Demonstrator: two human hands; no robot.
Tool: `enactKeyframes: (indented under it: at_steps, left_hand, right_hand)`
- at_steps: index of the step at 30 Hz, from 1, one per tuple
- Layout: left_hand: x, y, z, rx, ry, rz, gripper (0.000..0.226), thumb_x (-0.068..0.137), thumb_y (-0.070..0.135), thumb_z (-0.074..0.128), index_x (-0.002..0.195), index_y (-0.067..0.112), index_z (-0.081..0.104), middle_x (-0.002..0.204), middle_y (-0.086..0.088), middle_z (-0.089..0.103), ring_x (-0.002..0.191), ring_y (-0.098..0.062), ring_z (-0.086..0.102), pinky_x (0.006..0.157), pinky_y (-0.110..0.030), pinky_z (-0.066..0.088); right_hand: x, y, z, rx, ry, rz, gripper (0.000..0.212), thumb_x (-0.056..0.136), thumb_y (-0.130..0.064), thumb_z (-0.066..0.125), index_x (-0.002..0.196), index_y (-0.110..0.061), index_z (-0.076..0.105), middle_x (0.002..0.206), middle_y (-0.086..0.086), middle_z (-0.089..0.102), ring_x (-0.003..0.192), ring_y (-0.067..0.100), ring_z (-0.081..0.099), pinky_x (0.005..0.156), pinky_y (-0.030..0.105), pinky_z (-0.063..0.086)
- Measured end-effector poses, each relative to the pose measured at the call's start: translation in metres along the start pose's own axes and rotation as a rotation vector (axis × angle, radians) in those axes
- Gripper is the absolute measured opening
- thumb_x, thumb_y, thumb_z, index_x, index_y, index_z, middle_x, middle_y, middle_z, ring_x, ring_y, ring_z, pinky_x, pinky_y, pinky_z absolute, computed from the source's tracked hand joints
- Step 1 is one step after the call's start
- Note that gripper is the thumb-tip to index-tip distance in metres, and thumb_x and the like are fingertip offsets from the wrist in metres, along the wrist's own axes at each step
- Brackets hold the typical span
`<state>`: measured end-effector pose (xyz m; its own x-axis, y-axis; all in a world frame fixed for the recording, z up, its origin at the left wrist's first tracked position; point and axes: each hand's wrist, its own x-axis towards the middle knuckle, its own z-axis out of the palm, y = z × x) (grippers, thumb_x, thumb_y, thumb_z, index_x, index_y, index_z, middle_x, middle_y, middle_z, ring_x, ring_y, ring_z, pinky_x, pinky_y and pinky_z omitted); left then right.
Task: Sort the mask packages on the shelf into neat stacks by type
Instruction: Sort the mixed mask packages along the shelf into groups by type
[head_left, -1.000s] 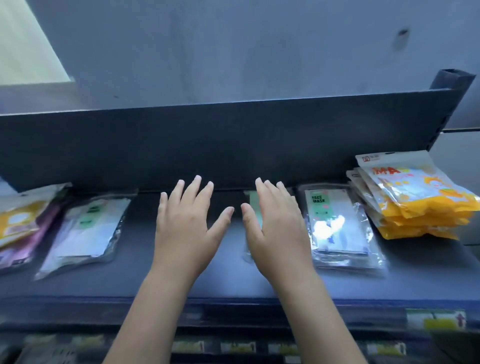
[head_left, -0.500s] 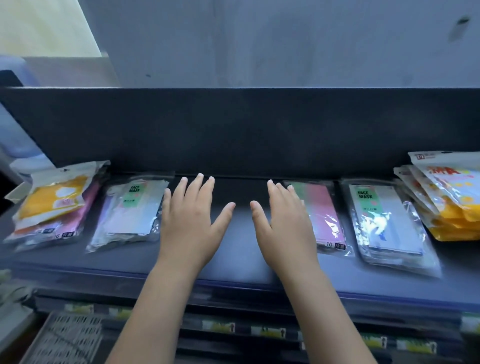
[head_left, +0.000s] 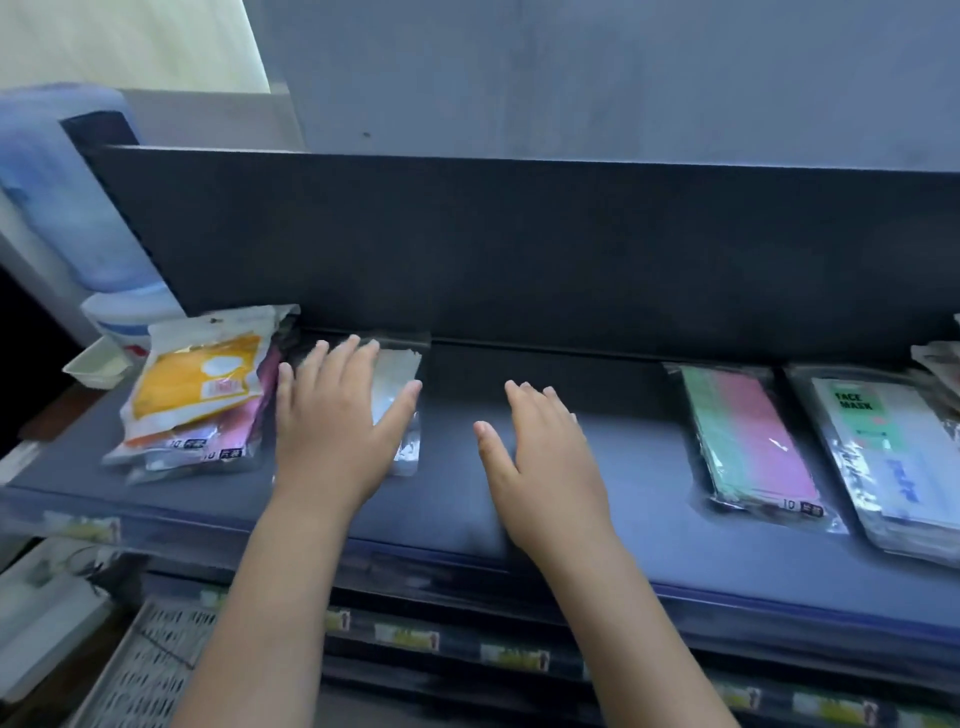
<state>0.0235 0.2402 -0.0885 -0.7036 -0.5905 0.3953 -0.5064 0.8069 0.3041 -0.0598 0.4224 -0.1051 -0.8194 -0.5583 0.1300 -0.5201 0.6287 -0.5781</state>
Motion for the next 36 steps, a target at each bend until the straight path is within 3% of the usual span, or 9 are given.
enactKeyframes:
  at_steps: [10,15,18,21,23,25,27,32,36]
  left_hand:
    - [0.021,-0.123,-0.022,0.007,-0.037,0.0,0.061,0.1,0.055,0.055,0.148,0.018,0.056,0.159,-0.003,0.049,0.155,-0.031,0.031,0.127,-0.058,0.014]
    - [0.034,-0.165,-0.026,-0.022,-0.028,-0.025,0.069,0.085,0.057,0.055,0.141,0.017,0.061,0.157,-0.005,0.052,0.149,-0.035,0.038,0.125,-0.061,0.022]
    - [0.046,-0.183,-0.026,0.04,-0.118,-0.067,0.077,0.085,0.063,0.059,0.15,0.022,0.05,0.163,-0.001,0.042,0.15,-0.036,0.03,0.124,-0.058,0.023]
    - [0.055,-0.191,-0.02,0.056,-0.276,-0.164,0.091,0.088,0.069,0.06,0.162,0.028,0.027,0.173,-0.002,0.02,0.158,-0.04,0.012,0.128,-0.055,0.013]
    - [0.055,-0.193,-0.014,0.083,-0.314,-0.177,0.088,0.089,0.064,0.062,0.161,0.025,0.029,0.173,-0.006,0.022,0.156,-0.042,0.016,0.127,-0.056,0.018]
    - [0.055,-0.196,-0.008,0.097,-0.24,-0.147,0.074,0.086,0.049,0.069,0.149,0.018,0.046,0.161,-0.011,0.043,0.145,-0.046,0.033,0.119,-0.055,0.031]
    - [0.056,-0.198,-0.003,0.068,-0.132,-0.117,0.06,0.078,0.035,0.077,0.13,0.01,0.061,0.134,-0.015,0.064,0.121,-0.047,0.051,0.102,-0.053,0.043]
    - [0.054,-0.188,-0.005,-0.064,0.032,-0.12,0.046,0.077,0.024,0.078,0.118,0.006,0.066,0.112,-0.017,0.07,0.103,-0.047,0.058,0.084,-0.05,0.049]
    - [0.051,-0.192,-0.005,-0.162,0.198,-0.045,0.041,0.081,0.008,0.076,0.12,0.003,0.065,0.108,-0.02,0.072,0.099,-0.048,0.062,0.08,-0.052,0.051]
  right_hand:
    - [0.008,-0.105,0.083,-0.056,-0.049,-0.012,0.065,0.103,-0.053,0.047,0.157,-0.022,0.033,0.165,-0.005,0.034,0.159,0.024,0.015,0.125,0.041,0.026]
    - [0.021,-0.128,0.118,-0.179,-0.079,0.107,0.076,0.095,-0.062,0.049,0.155,-0.018,0.033,0.163,0.004,0.035,0.154,0.036,0.022,0.124,0.05,0.026]
    - [0.026,-0.135,0.134,-0.217,-0.071,0.176,0.082,0.092,-0.067,0.048,0.154,-0.015,0.034,0.162,0.006,0.036,0.149,0.036,0.028,0.12,0.052,0.03]
    - [0.028,-0.14,0.14,-0.207,-0.022,0.199,0.088,0.09,-0.066,0.053,0.157,-0.013,0.03,0.163,0.006,0.036,0.15,0.032,0.03,0.12,0.051,0.03]
    - [0.027,-0.143,0.139,-0.167,-0.005,0.21,0.091,0.09,-0.063,0.059,0.159,-0.012,0.028,0.16,0.005,0.037,0.147,0.03,0.035,0.12,0.048,0.032]
    - [0.027,-0.144,0.138,-0.109,0.006,0.227,0.092,0.09,-0.059,0.065,0.16,-0.013,0.027,0.159,0.003,0.039,0.143,0.029,0.039,0.118,0.043,0.036]
    - [0.027,-0.144,0.139,-0.071,0.031,0.25,0.09,0.087,-0.057,0.069,0.157,-0.015,0.032,0.154,0.001,0.044,0.138,0.027,0.045,0.112,0.04,0.041]
    - [0.027,-0.142,0.143,0.014,0.116,0.278,0.049,0.08,-0.043,0.075,0.119,-0.025,0.05,0.119,-0.007,0.056,0.105,0.024,0.059,0.076,0.036,0.047]
    - [0.027,-0.142,0.146,0.128,0.187,0.238,0.071,0.083,-0.026,0.076,0.147,-0.026,0.045,0.141,-0.009,0.052,0.103,0.021,0.065,0.086,0.035,0.052]
